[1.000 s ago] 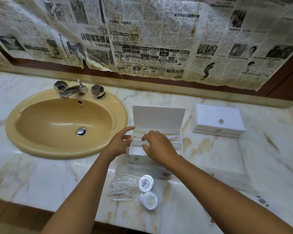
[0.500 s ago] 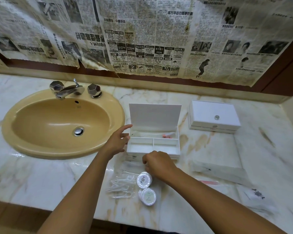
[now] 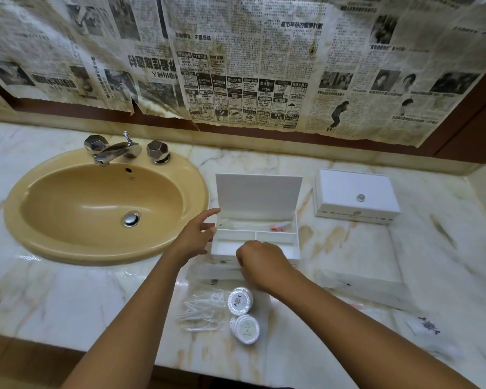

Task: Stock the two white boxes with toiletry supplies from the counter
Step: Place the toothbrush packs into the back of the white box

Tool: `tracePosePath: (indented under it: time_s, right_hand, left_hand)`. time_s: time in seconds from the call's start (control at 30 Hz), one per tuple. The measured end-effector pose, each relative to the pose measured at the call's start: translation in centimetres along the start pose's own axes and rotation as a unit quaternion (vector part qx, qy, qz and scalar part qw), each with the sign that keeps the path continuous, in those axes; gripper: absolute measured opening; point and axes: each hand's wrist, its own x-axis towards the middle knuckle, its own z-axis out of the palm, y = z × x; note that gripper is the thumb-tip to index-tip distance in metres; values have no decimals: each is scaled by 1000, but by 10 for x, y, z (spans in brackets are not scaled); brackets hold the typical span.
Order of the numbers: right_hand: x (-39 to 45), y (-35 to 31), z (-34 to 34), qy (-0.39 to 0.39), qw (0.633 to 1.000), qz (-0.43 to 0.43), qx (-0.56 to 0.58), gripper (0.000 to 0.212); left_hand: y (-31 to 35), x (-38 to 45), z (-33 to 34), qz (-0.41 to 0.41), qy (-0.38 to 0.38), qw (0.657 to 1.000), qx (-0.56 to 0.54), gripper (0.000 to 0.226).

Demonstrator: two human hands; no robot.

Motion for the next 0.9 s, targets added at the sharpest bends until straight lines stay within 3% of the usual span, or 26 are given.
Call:
tracePosePath:
  time_s: [0.27, 0.4, 0.53, 0.9]
  right_hand:
    - [9, 13, -45, 70, 997, 13, 14, 15]
    - [25, 28, -51, 128, 990, 58, 18, 12]
    - [42, 37, -44, 171, 982, 77, 36, 13]
    - [66, 52, -8, 86, 989, 119, 2, 17]
  left_hand:
    - [-3, -1, -5, 29, -11, 999, 6, 43]
    - [-4, -2, -8, 26, -43, 999, 10, 73]
    - [-1, 1, -4, 4, -22, 1000, -13, 44]
    - [-4, 4, -2, -4, -20, 1000, -23, 38]
